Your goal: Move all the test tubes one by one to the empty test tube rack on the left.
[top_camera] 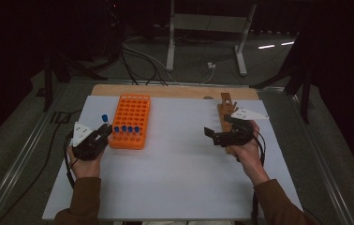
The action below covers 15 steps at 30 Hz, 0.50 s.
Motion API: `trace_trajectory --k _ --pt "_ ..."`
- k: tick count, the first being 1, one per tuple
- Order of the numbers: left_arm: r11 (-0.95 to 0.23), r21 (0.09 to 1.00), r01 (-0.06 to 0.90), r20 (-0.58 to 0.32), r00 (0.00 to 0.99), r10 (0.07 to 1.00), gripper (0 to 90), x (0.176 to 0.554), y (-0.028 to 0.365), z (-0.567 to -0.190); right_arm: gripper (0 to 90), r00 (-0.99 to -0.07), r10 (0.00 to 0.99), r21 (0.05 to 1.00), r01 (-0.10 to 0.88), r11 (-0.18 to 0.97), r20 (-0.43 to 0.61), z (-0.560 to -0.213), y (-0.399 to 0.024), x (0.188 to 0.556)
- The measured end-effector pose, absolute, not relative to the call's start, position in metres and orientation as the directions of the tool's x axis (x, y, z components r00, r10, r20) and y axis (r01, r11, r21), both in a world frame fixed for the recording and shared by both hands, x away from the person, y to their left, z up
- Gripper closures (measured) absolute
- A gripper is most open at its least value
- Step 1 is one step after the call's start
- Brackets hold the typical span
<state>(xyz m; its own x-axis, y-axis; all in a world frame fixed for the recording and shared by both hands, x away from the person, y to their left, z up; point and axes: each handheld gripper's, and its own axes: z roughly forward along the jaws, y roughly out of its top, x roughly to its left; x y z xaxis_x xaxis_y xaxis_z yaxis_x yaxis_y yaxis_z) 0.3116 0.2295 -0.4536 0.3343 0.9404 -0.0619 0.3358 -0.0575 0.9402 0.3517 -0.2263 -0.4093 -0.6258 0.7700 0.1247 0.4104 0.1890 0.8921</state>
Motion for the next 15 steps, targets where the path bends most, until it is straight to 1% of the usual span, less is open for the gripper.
trace_trajectory --k 9,12,15 --pt "-0.066 0.928 0.367 -0.054 0.307 0.950 78.0 0.327 0.233 -0.471 0.0 -0.635 0.763 0.894 0.404 0.193 0.123 -0.409 -0.228 0.351" --pt "-0.082 0.918 0.387 -0.045 0.309 0.950 78.0 0.331 0.232 -0.478 0.0 -0.636 0.762 0.894 0.404 0.194 0.122 -0.409 -0.228 0.350" --pt "-0.077 0.908 0.412 -0.054 0.299 0.953 78.0 0.333 0.230 -0.485 0.0 -0.641 0.758 0.894 0.402 0.198 0.120 -0.410 -0.227 0.350"
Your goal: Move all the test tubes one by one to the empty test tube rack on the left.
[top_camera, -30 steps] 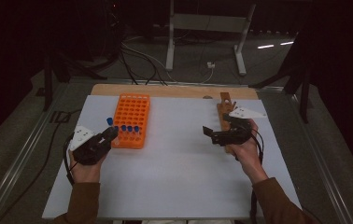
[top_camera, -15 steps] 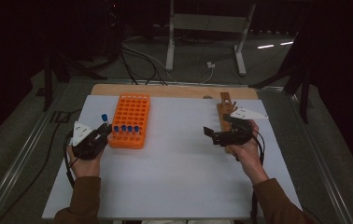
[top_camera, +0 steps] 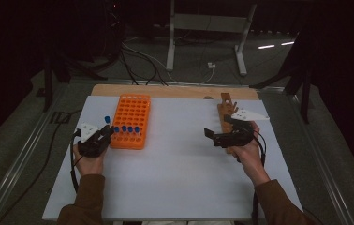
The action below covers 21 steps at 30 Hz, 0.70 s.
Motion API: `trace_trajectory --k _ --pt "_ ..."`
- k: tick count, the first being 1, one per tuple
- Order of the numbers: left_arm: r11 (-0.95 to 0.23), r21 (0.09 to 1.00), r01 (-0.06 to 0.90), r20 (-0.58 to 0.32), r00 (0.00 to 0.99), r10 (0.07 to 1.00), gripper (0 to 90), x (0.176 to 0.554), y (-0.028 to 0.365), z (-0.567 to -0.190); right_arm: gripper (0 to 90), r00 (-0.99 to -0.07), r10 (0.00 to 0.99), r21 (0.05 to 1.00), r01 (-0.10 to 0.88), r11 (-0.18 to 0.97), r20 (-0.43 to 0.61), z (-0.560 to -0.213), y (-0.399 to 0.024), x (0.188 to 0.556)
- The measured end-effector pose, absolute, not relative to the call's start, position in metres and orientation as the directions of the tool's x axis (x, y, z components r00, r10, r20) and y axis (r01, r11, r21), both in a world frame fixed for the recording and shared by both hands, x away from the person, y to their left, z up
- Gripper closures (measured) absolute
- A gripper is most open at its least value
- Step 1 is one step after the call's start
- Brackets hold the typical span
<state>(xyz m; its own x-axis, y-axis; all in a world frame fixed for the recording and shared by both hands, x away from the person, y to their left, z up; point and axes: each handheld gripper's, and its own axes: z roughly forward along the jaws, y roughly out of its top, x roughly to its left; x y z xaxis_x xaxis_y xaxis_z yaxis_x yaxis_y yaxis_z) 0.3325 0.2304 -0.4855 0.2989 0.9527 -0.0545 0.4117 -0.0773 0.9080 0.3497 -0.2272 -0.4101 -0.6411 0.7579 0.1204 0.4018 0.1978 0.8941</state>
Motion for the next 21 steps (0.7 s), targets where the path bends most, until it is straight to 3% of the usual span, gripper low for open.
trace_trajectory --k 9,17,21 --pt "-0.135 0.863 0.487 -0.031 0.318 0.948 78.4 0.332 0.230 -0.500 0.0 -0.645 0.758 0.890 0.398 0.221 0.100 -0.414 -0.227 0.347" --pt "-0.124 0.859 0.496 -0.044 0.312 0.949 77.7 0.331 0.230 -0.501 0.0 -0.642 0.764 0.887 0.391 0.244 0.073 -0.424 -0.226 0.342" --pt "-0.101 0.855 0.508 -0.066 0.300 0.952 66.5 0.330 0.232 -0.500 0.0 -0.635 0.770 0.889 0.390 0.240 0.071 -0.428 -0.230 0.339"
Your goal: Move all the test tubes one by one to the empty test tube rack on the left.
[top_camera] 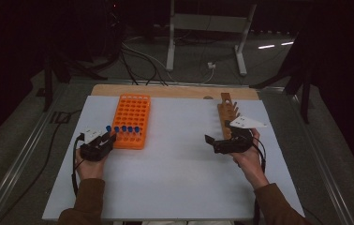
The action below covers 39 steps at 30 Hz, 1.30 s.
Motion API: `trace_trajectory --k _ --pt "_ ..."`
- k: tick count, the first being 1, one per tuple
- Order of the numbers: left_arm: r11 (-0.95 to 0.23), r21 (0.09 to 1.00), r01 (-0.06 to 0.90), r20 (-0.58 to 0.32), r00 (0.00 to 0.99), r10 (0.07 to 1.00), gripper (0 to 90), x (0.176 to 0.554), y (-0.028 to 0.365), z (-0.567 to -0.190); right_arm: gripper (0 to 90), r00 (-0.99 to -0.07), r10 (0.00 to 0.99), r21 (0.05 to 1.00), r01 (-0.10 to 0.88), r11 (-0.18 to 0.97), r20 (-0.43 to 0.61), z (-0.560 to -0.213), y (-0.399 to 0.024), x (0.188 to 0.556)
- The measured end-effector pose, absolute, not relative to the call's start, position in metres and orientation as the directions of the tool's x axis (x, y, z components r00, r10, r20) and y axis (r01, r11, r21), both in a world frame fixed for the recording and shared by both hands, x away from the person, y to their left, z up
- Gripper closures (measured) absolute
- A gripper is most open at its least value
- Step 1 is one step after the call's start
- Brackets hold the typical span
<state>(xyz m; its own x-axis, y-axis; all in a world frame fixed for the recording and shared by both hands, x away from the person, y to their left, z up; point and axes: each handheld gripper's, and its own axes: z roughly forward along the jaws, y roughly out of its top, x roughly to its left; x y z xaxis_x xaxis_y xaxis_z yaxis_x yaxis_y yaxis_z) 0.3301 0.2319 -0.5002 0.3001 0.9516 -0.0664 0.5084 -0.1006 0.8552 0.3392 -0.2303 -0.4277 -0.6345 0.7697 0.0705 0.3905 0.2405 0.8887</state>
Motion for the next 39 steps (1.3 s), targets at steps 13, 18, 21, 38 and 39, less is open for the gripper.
trace_trajectory --k 13,18,21,38,39 --pt "-0.035 0.900 0.434 -0.145 0.375 0.916 42.4 0.298 0.242 -0.481 0.0 -0.617 0.786 0.914 0.344 0.216 0.047 -0.432 -0.255 0.317" --pt "-0.036 0.936 0.349 -0.114 0.400 0.909 23.8 0.275 0.232 -0.464 0.0 -0.606 0.795 0.924 0.314 0.217 0.019 -0.440 -0.267 0.302" --pt "-0.058 0.947 0.317 -0.079 0.403 0.912 16.1 0.264 0.225 -0.459 0.0 -0.601 0.798 0.927 0.315 0.203 0.029 -0.446 -0.275 0.293" --pt "-0.083 0.952 0.295 -0.046 0.404 0.914 0.7 0.246 0.219 -0.462 0.0 -0.578 0.811 0.946 0.303 0.117 0.084 -0.468 -0.305 0.261" --pt "-0.083 0.953 0.290 -0.043 0.404 0.914 0.7 0.245 0.219 -0.461 0.0 -0.580 0.810 0.947 0.301 0.114 0.087 -0.468 -0.306 0.260"
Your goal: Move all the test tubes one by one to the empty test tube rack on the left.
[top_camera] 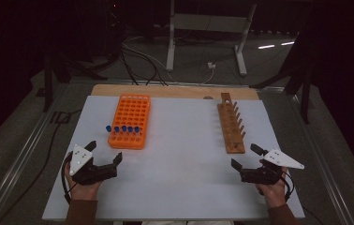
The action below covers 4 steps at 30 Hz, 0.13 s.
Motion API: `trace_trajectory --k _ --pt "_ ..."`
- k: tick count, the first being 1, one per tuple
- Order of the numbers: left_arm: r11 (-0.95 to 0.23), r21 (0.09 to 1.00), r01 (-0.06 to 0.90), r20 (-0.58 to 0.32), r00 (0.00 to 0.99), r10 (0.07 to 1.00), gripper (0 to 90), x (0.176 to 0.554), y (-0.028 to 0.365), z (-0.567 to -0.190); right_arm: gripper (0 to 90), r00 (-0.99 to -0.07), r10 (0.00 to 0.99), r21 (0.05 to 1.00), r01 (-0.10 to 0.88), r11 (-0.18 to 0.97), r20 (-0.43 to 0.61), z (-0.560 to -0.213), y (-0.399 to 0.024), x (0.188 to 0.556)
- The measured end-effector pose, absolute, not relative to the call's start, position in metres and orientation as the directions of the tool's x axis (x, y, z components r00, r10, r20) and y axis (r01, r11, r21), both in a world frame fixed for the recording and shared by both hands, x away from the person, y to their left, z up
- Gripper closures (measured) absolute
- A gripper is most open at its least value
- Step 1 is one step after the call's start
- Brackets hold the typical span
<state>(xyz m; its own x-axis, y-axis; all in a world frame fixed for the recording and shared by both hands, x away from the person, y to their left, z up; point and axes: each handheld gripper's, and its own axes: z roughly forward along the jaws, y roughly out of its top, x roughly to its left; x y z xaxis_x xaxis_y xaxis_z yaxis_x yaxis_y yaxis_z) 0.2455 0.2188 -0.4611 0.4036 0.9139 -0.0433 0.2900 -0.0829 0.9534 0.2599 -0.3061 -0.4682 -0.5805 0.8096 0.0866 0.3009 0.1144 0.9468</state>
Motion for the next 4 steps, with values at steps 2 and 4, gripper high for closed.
trace_trajectory --k 2,4 --pt "-0.083 0.955 0.285 -0.041 0.403 0.914 0.7 0.2446 0.2181 -0.4600 0.0 -0.577 0.811 0.950 0.296 0.101 0.093 -0.4678 -0.3080 0.2584" --pt "-0.086 0.956 0.280 -0.036 0.403 0.914 0.7 0.2442 0.2176 -0.4589 0.0 -0.574 0.814 0.951 0.295 0.097 0.094 -0.4682 -0.3100 0.2578"
